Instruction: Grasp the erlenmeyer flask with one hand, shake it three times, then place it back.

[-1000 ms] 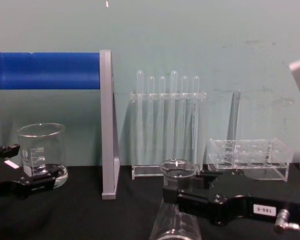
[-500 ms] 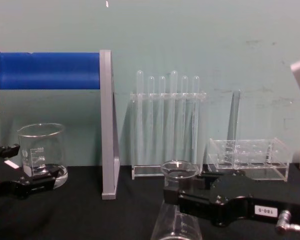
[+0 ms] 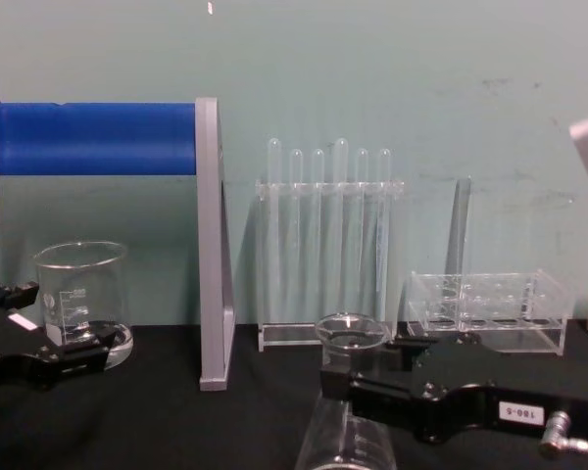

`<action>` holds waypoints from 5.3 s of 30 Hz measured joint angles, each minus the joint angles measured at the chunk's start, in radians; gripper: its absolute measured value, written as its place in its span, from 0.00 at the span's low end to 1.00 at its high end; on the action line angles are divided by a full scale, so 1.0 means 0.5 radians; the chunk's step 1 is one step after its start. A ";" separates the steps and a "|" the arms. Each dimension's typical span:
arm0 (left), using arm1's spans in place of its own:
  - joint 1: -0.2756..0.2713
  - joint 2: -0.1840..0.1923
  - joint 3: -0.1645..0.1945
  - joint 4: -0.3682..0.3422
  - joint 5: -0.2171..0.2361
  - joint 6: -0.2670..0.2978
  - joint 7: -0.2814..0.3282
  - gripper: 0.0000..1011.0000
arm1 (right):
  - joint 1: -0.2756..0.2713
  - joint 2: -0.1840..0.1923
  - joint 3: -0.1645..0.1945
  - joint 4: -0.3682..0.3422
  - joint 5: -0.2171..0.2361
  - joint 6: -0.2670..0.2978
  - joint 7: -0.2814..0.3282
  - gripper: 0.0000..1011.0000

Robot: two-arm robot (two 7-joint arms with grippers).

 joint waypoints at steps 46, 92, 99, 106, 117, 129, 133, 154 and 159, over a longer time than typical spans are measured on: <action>0.000 0.000 0.000 0.000 0.000 0.000 0.000 0.99 | -0.006 0.020 -0.004 -0.013 -0.015 -0.004 0.014 0.99; 0.000 0.000 0.000 0.000 0.000 0.000 0.000 0.99 | -0.368 -0.265 0.508 -0.183 -0.343 0.129 -1.204 0.99; 0.000 0.000 0.000 0.000 0.000 0.000 0.000 0.99 | -0.301 -0.327 0.487 -0.046 -0.401 0.206 -1.209 0.99; 0.000 0.000 0.000 0.000 0.000 0.000 0.000 0.99 | -0.295 -0.349 0.498 -0.016 -0.423 0.229 -1.179 0.99; 0.000 0.000 0.000 0.000 0.000 0.000 0.000 0.99 | -0.299 -0.345 0.508 -0.017 -0.419 0.227 -1.135 0.99; 0.000 0.000 0.000 0.000 0.000 0.000 0.000 0.99 | -0.300 -0.343 0.505 -0.019 -0.417 0.225 -1.143 0.99; 0.000 0.000 0.000 0.000 0.000 0.000 0.000 0.99 | -0.300 -0.343 0.505 -0.020 -0.416 0.224 -1.144 0.99; 0.000 0.000 0.000 0.000 0.000 0.000 0.000 0.99 | -0.300 -0.343 0.505 -0.020 -0.415 0.224 -1.147 0.99; 0.000 0.000 0.000 0.000 0.000 0.000 0.000 0.99 | -0.300 -0.343 0.505 -0.020 -0.415 0.224 -1.147 0.99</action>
